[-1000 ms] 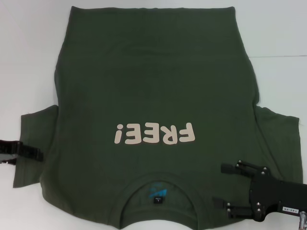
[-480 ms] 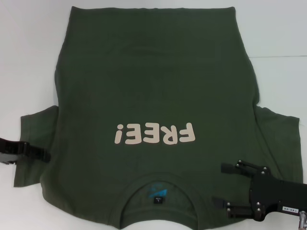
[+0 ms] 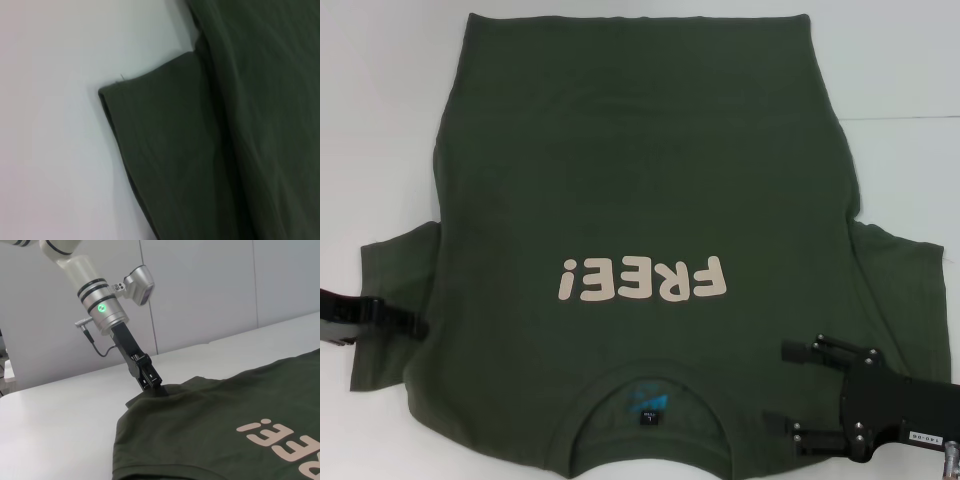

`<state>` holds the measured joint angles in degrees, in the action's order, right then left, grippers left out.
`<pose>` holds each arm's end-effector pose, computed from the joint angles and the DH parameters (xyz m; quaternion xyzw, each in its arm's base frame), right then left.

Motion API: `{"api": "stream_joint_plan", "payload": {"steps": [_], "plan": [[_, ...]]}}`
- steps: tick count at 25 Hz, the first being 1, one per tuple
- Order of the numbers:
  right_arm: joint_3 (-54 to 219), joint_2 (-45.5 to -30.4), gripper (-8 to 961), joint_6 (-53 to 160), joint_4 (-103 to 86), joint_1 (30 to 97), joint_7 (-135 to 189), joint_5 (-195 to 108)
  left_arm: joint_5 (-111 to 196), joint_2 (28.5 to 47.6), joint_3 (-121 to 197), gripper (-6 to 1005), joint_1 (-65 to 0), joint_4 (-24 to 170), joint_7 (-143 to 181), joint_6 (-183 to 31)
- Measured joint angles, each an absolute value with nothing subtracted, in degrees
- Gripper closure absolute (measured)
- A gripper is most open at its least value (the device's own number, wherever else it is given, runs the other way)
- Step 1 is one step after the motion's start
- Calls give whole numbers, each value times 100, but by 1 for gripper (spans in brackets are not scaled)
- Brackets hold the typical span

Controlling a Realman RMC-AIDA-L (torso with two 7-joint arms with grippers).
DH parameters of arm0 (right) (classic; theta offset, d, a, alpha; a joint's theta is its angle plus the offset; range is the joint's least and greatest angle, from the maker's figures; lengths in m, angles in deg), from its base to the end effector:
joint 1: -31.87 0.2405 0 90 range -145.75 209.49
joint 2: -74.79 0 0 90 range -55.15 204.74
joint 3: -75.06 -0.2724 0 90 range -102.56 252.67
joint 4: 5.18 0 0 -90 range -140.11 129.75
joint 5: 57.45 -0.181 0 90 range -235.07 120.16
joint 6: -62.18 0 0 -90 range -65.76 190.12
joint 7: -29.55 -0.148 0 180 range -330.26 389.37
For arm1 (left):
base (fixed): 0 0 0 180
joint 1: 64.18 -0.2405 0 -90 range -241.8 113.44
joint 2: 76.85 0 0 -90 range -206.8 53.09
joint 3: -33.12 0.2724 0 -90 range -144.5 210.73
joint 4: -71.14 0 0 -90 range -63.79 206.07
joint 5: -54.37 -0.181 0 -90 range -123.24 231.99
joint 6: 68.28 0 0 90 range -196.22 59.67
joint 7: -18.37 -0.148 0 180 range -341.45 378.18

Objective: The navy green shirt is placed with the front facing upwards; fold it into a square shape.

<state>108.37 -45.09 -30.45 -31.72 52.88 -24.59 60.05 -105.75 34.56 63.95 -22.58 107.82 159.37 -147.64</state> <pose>0.3018 0.2432 -0.0383 -0.9387 0.1668 0.2617 0.1500 -0.3262 0.3565 0.0384 -0.7435 -0.6379 0.0454 0.1955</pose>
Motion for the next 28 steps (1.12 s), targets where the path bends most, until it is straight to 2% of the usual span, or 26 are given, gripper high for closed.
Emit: {"api": "stream_joint_plan", "payload": {"steps": [4, 12, 18, 28], "plan": [[10837, -4509, 23, -3045, -3172, 5287, -2459, 6006, -10575, 3459, 6392, 188, -2254, 10781, 15939, -14764], [10837, -4509, 23, -3045, -3172, 5289, -2459, 6005, -10585, 3478, 6304, 319, -2248, 10795, 15944, -14746], [10837, -4509, 23, -3045, -3172, 5299, -2459, 6006, -10581, 3456, 6272, 526, -2232, 10818, 16000, -14689], [10837, -4509, 23, -3045, -3172, 5306, -2459, 6006, -10595, 3423, 6300, 978, -2217, 10855, 15967, -14659]]}}
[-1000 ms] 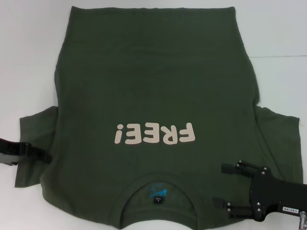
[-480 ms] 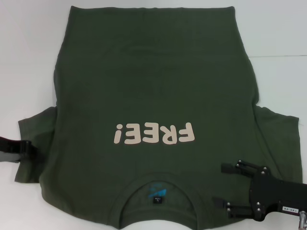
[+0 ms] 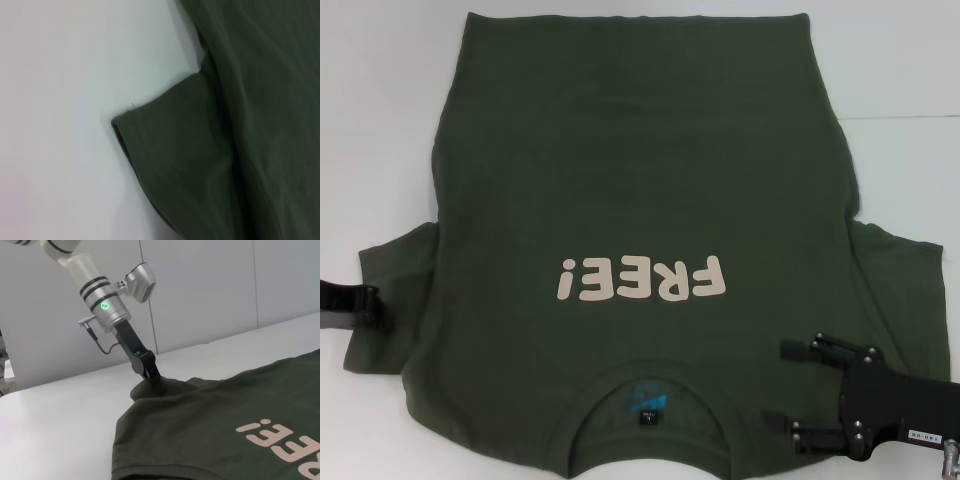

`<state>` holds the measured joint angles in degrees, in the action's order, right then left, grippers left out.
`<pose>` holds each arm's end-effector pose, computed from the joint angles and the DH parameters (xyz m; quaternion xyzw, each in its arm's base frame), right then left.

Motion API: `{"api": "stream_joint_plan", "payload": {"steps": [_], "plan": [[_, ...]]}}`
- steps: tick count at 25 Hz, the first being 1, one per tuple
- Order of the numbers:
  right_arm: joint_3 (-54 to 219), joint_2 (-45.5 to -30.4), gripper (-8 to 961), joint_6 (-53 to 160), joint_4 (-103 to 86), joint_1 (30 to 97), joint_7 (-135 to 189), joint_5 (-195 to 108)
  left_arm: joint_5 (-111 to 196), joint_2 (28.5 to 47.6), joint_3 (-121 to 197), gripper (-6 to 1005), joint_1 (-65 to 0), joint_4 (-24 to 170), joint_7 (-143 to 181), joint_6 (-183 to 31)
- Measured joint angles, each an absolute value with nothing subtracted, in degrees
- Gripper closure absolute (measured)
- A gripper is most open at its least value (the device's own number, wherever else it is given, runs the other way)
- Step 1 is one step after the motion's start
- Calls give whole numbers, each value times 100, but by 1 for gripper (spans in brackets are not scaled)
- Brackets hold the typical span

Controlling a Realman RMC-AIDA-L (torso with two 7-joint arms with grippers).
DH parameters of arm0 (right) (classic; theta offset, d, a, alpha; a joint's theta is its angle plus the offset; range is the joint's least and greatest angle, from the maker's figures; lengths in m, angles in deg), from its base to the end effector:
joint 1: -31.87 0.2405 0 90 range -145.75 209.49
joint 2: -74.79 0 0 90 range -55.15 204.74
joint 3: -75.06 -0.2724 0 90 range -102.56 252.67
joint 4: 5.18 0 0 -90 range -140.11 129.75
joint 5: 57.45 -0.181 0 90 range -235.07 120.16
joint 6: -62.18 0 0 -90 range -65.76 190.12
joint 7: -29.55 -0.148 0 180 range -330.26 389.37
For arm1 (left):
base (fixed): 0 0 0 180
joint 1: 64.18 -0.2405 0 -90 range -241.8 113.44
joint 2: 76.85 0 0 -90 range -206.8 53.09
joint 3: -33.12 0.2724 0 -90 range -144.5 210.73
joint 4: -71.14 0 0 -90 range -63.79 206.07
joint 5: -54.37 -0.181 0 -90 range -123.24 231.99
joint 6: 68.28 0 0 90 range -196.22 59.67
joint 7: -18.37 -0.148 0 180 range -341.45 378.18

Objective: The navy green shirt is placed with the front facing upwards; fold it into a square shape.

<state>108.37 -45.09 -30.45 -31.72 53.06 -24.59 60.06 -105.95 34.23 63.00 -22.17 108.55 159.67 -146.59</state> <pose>0.3010 0.2441 -0.0384 -0.9390 0.1653 0.2619 0.1495 -0.3257 0.3636 0.0457 -0.7406 -0.6358 0.0367 0.2141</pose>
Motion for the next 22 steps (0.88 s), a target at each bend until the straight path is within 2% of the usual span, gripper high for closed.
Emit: {"api": "stream_joint_plan", "payload": {"steps": [22], "plan": [[10833, -4509, 22, -3019, -3172, 5337, -2459, 5977, -10719, 3239, 6303, 978, -2113, 11439, 16112, -14652]]}}
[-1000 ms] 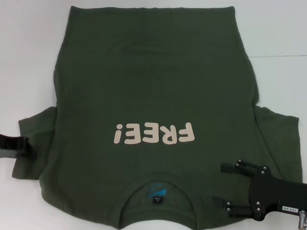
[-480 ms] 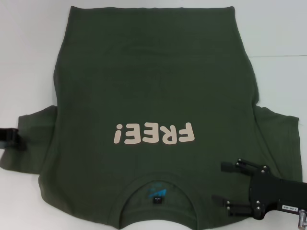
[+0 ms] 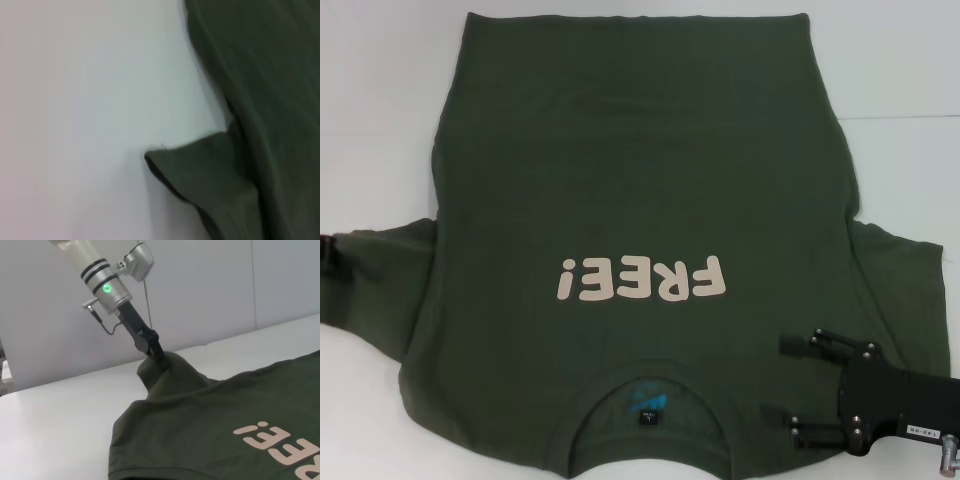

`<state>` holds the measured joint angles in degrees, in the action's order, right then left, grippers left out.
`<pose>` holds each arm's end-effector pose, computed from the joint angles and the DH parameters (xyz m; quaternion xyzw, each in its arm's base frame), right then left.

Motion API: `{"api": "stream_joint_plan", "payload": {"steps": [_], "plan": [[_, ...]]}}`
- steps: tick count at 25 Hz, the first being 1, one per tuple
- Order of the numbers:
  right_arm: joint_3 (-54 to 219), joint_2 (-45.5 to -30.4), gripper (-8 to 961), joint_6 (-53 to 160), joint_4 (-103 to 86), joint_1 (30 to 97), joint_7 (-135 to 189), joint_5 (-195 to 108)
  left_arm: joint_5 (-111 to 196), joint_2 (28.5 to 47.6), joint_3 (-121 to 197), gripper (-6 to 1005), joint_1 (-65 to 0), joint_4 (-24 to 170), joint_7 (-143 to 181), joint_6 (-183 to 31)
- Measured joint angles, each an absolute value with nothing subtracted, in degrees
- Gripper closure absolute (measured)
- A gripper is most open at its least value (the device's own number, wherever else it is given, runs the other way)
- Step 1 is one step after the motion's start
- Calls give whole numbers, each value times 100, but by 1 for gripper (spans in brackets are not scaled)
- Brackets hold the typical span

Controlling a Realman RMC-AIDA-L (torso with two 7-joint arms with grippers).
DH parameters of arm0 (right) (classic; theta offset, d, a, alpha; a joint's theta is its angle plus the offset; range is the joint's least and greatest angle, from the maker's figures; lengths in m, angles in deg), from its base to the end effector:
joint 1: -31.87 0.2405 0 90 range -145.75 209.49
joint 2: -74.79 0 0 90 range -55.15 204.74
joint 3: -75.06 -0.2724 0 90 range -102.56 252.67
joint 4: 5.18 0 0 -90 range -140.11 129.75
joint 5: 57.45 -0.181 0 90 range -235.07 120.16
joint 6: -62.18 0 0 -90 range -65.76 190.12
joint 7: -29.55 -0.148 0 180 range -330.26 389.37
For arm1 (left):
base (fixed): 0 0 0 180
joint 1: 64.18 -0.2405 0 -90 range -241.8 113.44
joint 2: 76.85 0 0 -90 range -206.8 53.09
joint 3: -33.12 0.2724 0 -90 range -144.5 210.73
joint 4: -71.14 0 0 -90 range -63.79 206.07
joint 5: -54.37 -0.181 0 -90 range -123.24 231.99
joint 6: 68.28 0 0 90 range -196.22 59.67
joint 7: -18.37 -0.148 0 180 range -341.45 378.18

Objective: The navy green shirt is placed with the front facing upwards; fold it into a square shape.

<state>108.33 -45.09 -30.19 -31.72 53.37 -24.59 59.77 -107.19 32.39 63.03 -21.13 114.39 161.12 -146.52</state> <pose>0.2999 0.2467 -0.0380 -0.9387 0.1635 0.2625 0.1524 -0.3205 0.3842 0.0839 -0.7394 -0.6125 0.0352 0.2773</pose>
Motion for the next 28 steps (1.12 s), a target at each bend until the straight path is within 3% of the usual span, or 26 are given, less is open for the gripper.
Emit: {"api": "stream_joint_plan", "payload": {"steps": [22, 28], "plan": [[10837, -4518, 22, -3016, -3172, 5367, -2459, 5980, -10797, 3132, 6802, 977, -1452, 11755, 16867, -15481], [10837, -4523, 23, -3013, -3172, 5367, -2459, 5980, -10795, 3220, 7264, 977, -1316, 11755, 17115, -15536]]}}
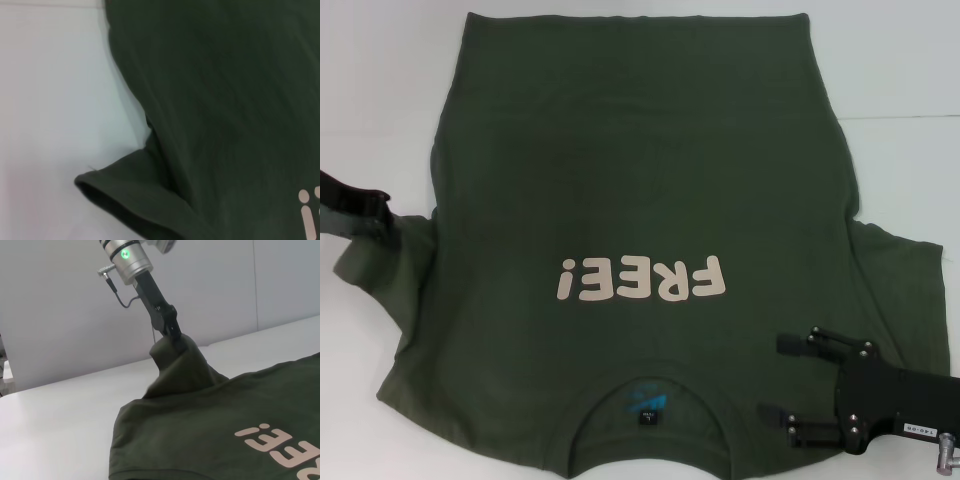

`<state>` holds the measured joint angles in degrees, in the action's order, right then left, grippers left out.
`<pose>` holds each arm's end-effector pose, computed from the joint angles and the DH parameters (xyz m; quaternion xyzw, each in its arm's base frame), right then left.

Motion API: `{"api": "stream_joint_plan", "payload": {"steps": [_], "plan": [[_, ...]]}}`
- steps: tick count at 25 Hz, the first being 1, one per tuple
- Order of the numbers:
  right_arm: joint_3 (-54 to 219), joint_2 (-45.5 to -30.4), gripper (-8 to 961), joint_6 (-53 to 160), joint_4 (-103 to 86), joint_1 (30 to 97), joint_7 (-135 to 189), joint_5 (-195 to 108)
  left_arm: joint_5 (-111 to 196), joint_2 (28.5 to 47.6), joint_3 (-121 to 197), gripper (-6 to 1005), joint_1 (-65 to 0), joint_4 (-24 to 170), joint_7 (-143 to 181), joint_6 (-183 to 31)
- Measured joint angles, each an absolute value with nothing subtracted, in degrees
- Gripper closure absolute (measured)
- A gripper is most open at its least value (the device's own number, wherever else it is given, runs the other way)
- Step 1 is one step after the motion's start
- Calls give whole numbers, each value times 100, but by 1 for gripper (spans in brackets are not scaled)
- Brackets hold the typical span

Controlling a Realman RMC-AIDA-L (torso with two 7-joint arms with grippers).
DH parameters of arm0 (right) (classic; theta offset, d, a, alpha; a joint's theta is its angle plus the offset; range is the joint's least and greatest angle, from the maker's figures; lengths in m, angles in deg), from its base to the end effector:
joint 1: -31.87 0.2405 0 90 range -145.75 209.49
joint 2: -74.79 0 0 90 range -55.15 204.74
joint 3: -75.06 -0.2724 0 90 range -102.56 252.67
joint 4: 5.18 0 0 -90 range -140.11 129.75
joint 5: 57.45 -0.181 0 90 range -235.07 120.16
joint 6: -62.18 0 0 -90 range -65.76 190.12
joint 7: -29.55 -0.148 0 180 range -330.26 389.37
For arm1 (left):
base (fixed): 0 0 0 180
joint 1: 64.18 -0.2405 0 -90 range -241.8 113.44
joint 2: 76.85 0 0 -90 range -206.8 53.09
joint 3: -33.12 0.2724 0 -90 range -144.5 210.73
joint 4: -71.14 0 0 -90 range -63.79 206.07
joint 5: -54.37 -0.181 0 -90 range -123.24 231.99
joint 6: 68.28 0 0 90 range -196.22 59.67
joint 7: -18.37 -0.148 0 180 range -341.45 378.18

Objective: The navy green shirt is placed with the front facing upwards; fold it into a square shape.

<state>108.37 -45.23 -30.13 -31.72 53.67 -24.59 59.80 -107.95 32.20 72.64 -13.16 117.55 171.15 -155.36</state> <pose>0.2981 0.2480 -0.0390 -0.9391 0.1614 0.2633 0.1510 -0.2539 0.4087 0.0776 -0.7638 -0.5931 0.0876 0.2391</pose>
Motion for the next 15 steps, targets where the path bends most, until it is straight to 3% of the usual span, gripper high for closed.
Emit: {"api": "stream_joint_plan", "payload": {"steps": [15], "plan": [[10837, -4527, 23, -2992, -3163, 5395, -2458, 5975, -10747, 3566, 7511, 977, -1081, 11772, 17265, -15344]]}}
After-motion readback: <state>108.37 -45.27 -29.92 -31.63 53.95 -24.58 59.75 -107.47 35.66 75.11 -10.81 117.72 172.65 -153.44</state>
